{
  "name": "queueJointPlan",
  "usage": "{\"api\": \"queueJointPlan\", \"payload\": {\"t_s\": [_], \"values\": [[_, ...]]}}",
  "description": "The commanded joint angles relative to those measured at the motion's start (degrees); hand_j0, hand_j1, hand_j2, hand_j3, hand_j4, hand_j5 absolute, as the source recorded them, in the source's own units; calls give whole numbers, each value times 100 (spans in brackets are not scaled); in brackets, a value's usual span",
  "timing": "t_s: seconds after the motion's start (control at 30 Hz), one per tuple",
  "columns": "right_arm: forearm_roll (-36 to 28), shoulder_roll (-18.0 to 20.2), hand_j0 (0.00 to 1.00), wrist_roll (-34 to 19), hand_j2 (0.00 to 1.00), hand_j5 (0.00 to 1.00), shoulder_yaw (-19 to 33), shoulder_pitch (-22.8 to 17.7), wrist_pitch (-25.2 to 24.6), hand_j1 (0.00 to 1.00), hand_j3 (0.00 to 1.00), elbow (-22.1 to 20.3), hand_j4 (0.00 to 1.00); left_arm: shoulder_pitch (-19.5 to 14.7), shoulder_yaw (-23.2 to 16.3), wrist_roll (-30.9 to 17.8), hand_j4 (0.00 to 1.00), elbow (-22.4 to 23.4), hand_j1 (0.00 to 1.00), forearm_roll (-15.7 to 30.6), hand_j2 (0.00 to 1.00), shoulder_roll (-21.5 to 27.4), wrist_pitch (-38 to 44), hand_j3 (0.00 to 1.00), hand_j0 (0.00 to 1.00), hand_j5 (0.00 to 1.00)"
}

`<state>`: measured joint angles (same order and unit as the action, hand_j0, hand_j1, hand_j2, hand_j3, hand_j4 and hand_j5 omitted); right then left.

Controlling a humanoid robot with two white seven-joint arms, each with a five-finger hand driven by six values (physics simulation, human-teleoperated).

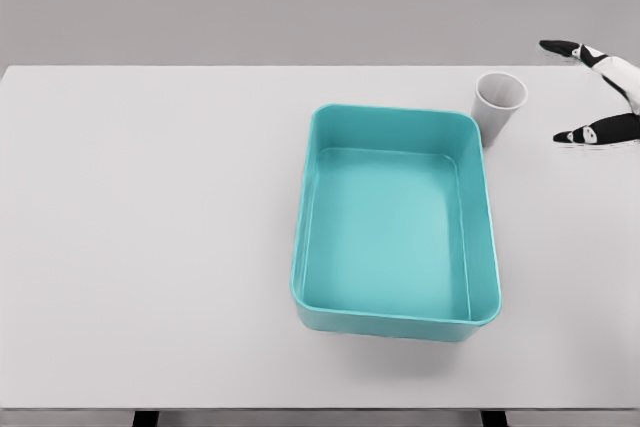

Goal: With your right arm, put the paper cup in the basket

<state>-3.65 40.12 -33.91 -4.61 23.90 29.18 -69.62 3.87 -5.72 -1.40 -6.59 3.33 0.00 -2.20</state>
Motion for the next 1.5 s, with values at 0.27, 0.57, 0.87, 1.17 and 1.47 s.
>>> {"api": "queueJointPlan", "payload": {"t_s": [0.27,0.57,0.87,1.17,1.47], "values": [[-1067,-980,100,-109,100,100,22,756,-642,100,100,2242,100,0,1,-1,100,-1,100,1,100,0,0,100,100,100],[-1428,-1225,100,-109,100,100,575,827,-589,100,100,3015,100,0,1,-1,100,-1,100,1,100,0,0,100,100,100],[-1525,-1507,100,-109,100,100,180,976,-563,100,100,3472,100,0,1,-1,100,-1,100,1,100,0,0,100,100,100],[-1455,-1604,100,-109,100,100,-57,1213,-554,100,100,3859,100,0,1,-1,100,-1,100,1,100,0,0,100,100,100],[-1455,-1648,100,-109,100,100,-75,1354,-571,100,100,3912,100,0,1,-1,100,-1,100,1,100,0,-9,100,100,100]]}}
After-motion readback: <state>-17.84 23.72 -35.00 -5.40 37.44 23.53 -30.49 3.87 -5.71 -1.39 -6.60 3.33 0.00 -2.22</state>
